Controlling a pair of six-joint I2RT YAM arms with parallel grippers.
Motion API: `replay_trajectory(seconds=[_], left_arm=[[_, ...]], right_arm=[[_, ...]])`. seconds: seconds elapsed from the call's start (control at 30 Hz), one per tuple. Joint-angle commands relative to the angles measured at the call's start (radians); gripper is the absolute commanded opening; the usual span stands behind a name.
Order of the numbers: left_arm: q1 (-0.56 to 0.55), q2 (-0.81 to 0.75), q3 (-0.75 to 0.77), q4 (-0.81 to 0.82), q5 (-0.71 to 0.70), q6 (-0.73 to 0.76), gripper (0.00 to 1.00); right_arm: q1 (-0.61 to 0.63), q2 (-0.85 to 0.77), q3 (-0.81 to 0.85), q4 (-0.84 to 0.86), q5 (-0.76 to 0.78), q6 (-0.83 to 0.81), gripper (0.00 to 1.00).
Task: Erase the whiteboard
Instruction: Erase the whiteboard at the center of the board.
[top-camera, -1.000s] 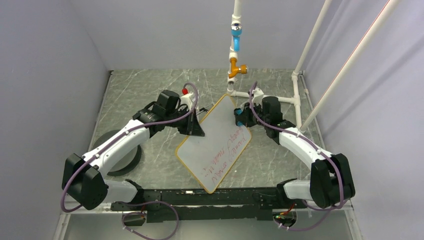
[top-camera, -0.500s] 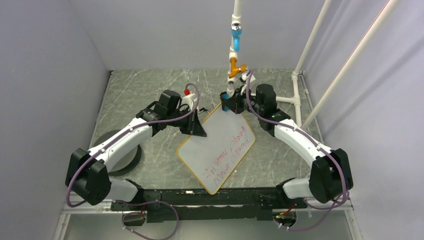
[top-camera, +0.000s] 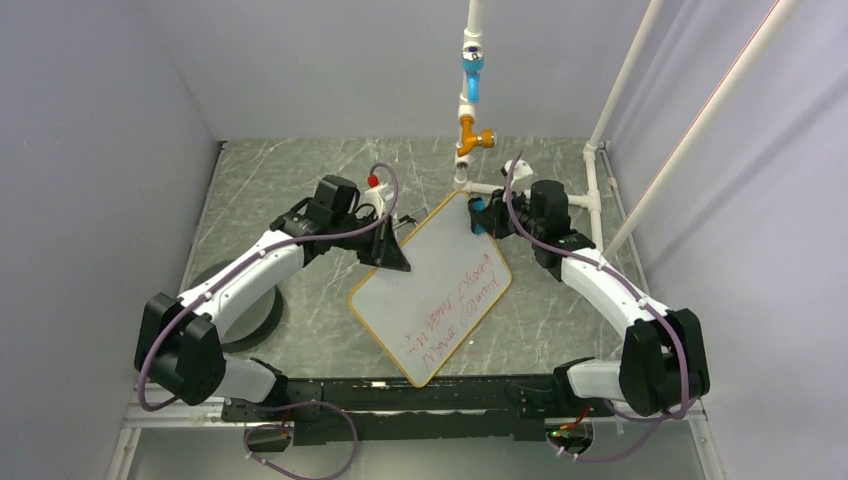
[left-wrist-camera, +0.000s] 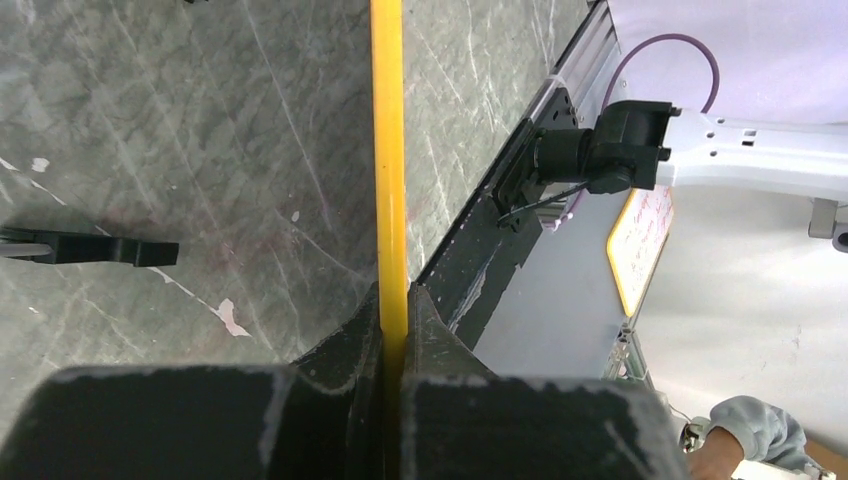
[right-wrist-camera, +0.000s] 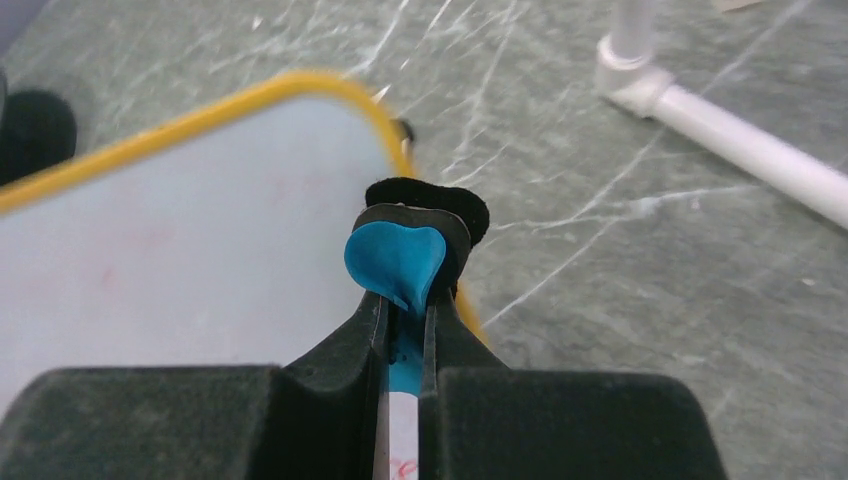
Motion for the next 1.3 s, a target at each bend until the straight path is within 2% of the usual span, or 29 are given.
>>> replay_trajectory(seconds=[0.0, 0.17, 0.27, 0.37, 0.5, 0.63, 0.73, 0.9, 1.07, 1.17, 1.27], left_arm=[[0.023, -0.005, 0.109, 0.079, 0.156, 0.048, 0.0], [0.042, 0.046, 0.179, 0.037, 0.18, 0.071, 0.0], [0.056, 0.093, 0.238, -0.001, 0.203, 0.093, 0.0], [0.071, 0.144, 0.3, -0.053, 0.229, 0.139, 0.0], [0.086, 0.208, 0.368, -0.139, 0.255, 0.206, 0.0], [0.089, 0.25, 0.401, -0.204, 0.258, 0.262, 0.0], [0.091, 0.268, 0.416, -0.222, 0.262, 0.283, 0.0], [0.094, 0.305, 0.458, -0.273, 0.259, 0.324, 0.0], [0.097, 0.316, 0.46, -0.277, 0.259, 0.345, 0.0], [0.1, 0.315, 0.455, -0.277, 0.26, 0.353, 0.0], [0.1, 0.311, 0.443, -0.268, 0.265, 0.355, 0.0]], right_arm=[[0.09, -0.045, -0.026, -0.083, -0.142, -0.149, 0.0], [0.376, -0.146, -0.104, -0.191, -0.162, -0.439, 0.0], [0.456, -0.134, -0.084, -0.282, -0.153, -0.587, 0.0], [0.539, -0.081, -0.035, -0.36, -0.022, -0.716, 0.0], [0.591, -0.026, 0.034, -0.357, 0.17, -0.747, 0.0], [0.592, -0.074, 0.024, -0.253, 0.317, -0.828, 0.0], [0.624, -0.054, 0.044, -0.235, 0.328, -0.876, 0.0], [0.806, 0.042, 0.05, -0.251, 0.367, -0.943, 0.0], [0.933, 0.069, -0.008, -0.3, 0.331, -0.99, 0.0], [0.958, 0.092, -0.041, -0.286, 0.366, -0.979, 0.0], [0.921, 0.081, -0.051, -0.244, 0.449, -0.941, 0.0]])
